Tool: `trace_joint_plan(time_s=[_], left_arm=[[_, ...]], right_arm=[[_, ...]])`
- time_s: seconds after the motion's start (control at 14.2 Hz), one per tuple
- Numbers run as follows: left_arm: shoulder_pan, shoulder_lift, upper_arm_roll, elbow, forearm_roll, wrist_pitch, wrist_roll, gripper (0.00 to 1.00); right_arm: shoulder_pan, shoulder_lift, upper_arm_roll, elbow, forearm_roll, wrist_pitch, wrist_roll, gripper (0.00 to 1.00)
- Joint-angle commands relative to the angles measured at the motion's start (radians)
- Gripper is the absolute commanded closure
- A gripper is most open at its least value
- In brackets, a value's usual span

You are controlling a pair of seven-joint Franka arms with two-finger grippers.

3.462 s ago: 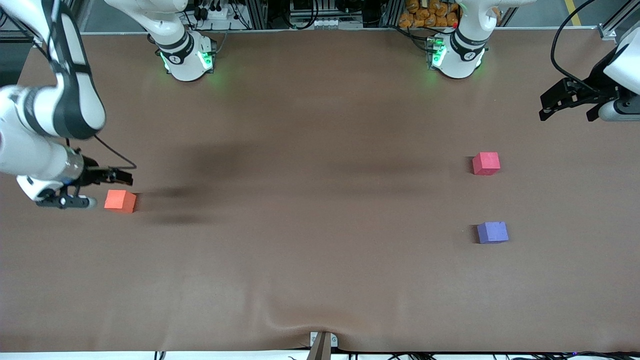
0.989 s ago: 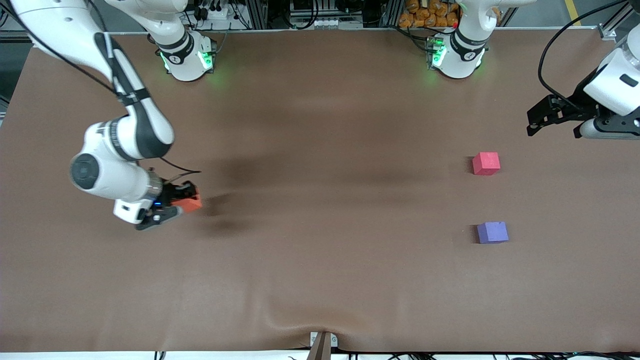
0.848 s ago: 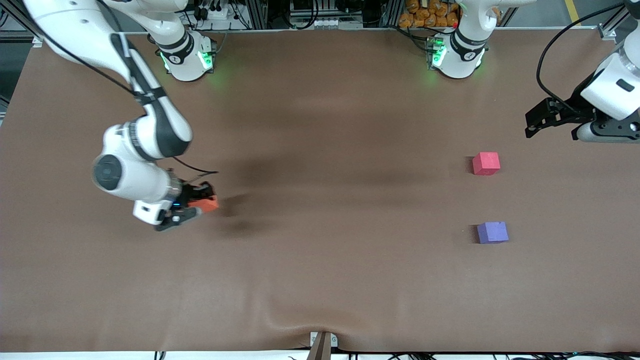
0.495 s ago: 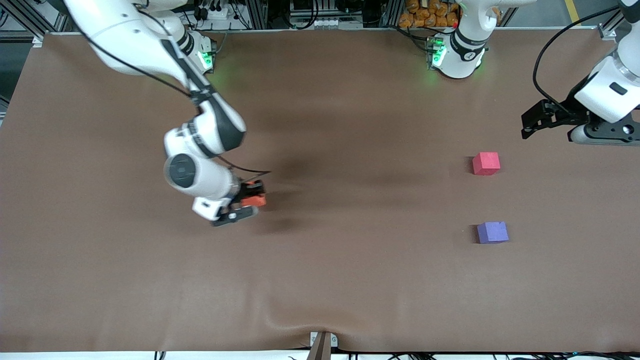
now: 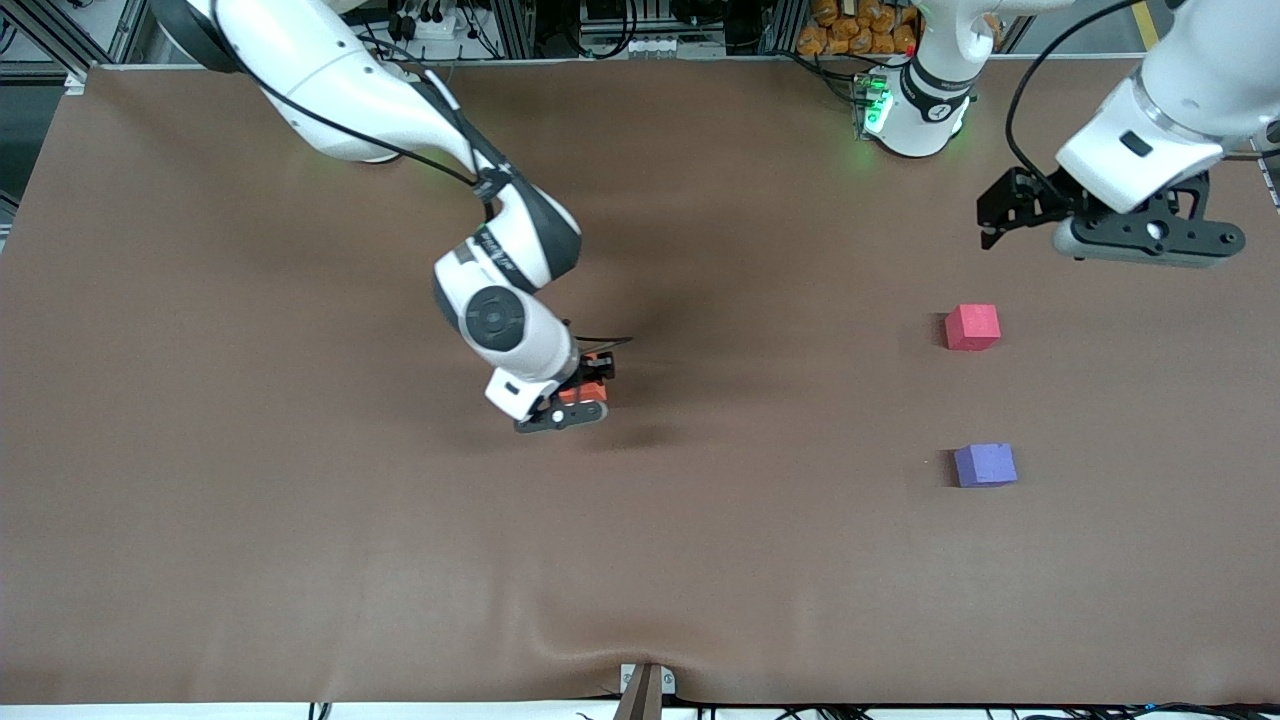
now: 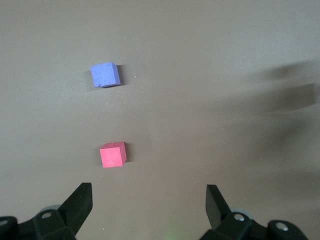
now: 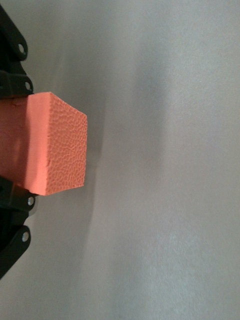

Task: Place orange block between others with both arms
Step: 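Carry the orange cube toward mid-table while the left gripper reaches over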

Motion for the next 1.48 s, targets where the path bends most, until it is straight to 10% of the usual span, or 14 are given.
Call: trace_joint_plan(time_s=[0.0, 0.28, 0.35, 0.42, 0.49, 1.41], left_arm=[[-0.007, 0.002, -0.021, 0.017, 0.001, -0.020, -0.007, 0.00], [-0.040, 0.056, -0.071, 0.017, -0.016, -0.008, -0.008, 0.00], [-0.044, 0.071, -0.085, 0.021, -0.016, -0.008, -0.008, 0.00], [-0.044, 0.094, -0.100, 0.041, -0.016, 0.000, -0.008, 0.00], [-0.050, 0.130, -0.120, 0.066, -0.018, 0.013, -0.008, 0.00], [-0.364, 0.487, -0.143, 0.164, 0.005, 0.263, -0.354, 0.00]], right_arm=[[0.070, 0.085, -0.031, 0.103, -0.058, -0.016, 0.107, 0.77], [0.170, 0.148, -0.112, 0.170, -0.056, -0.016, 0.147, 0.66], [0.183, 0.156, -0.123, 0.172, -0.058, -0.014, 0.157, 0.49], [0.190, 0.157, -0.129, 0.172, -0.059, -0.014, 0.158, 0.09], [0.196, 0.157, -0.135, 0.172, -0.062, -0.014, 0.160, 0.00], [0.007, -0.113, -0.132, 0.138, -0.012, -0.279, 0.071, 0.00]])
